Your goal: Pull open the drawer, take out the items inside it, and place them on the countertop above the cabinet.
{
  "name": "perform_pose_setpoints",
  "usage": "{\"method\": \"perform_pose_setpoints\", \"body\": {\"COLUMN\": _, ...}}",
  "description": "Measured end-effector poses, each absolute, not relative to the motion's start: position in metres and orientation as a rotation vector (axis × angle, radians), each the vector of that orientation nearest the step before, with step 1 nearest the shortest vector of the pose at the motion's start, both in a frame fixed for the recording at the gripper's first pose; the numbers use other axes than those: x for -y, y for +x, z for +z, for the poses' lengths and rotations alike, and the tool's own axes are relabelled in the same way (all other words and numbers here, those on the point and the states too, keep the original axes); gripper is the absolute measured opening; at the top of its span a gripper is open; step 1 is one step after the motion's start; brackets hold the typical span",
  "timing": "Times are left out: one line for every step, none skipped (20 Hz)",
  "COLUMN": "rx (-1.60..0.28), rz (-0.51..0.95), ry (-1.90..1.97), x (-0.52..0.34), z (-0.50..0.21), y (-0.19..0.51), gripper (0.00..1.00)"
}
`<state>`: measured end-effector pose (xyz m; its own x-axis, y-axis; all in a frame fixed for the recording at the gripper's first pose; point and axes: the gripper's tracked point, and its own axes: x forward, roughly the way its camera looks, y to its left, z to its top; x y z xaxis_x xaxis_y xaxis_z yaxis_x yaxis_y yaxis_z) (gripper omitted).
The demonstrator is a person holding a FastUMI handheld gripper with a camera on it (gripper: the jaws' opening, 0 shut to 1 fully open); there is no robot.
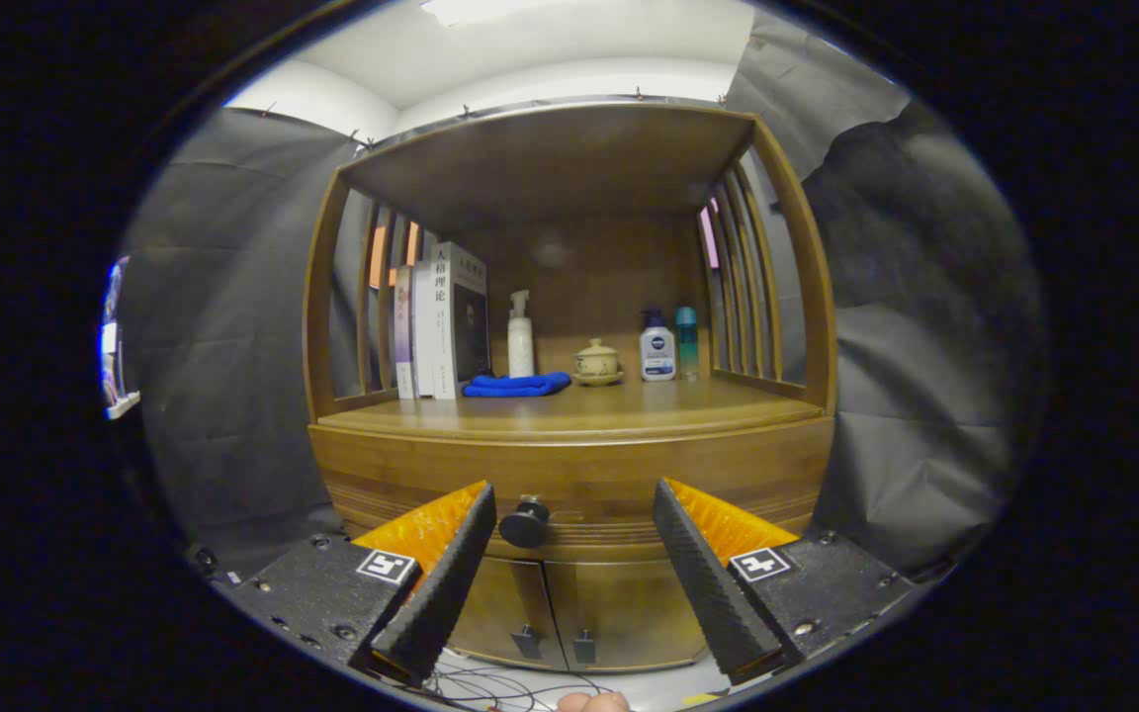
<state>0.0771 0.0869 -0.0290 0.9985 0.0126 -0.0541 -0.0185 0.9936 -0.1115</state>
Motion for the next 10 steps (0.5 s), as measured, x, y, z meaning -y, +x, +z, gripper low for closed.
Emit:
{"method": "perform_pose_setpoints", "body": {"rx": -0.055, "rz": 0.009, "ry": -0.117, "x": -0.09, "z": -0.032, "y": 0.085, "gripper": 1.0}}
{"method": "perform_pose_setpoints", "body": {"rx": -0.059, "rz": -0.001, "ry": -0.122, "x": -0.092, "z": -0.036, "y": 0.093, "gripper": 1.0}}
{"method": "perform_pose_setpoints", "body": {"rx": -0.066, "rz": -0.009, "ry": -0.128, "x": -0.095, "z": -0.042, "y": 0.1, "gripper": 1.0}}
{"method": "perform_pose_setpoints", "body": {"rx": -0.076, "rz": -0.014, "ry": -0.132, "x": -0.097, "z": -0.048, "y": 0.107, "gripper": 1.0}}
{"method": "perform_pose_setpoints", "body": {"rx": -0.081, "rz": -0.014, "ry": -0.136, "x": -0.101, "z": -0.053, "y": 0.114, "gripper": 1.0}}
{"method": "perform_pose_setpoints", "body": {"rx": -0.09, "rz": -0.017, "ry": -0.141, "x": -0.104, "z": -0.059, "y": 0.12, "gripper": 1.0}}
{"method": "perform_pose_setpoints", "body": {"rx": -0.097, "rz": -0.02, "ry": -0.146, "x": -0.105, "z": -0.064, "y": 0.125, "gripper": 1.0}}
{"method": "perform_pose_setpoints", "body": {"rx": -0.105, "rz": -0.022, "ry": -0.155, "x": -0.107, "z": -0.07, "y": 0.13, "gripper": 1.0}}
{"method": "perform_pose_setpoints", "body": {"rx": -0.112, "rz": -0.026, "ry": -0.165, "x": -0.108, "z": -0.074, "y": 0.134, "gripper": 1.0}}
{"method": "perform_pose_setpoints", "body": {"rx": -0.115, "rz": -0.029, "ry": -0.169, "x": -0.109, "z": -0.078, "y": 0.136, "gripper": 1.0}}
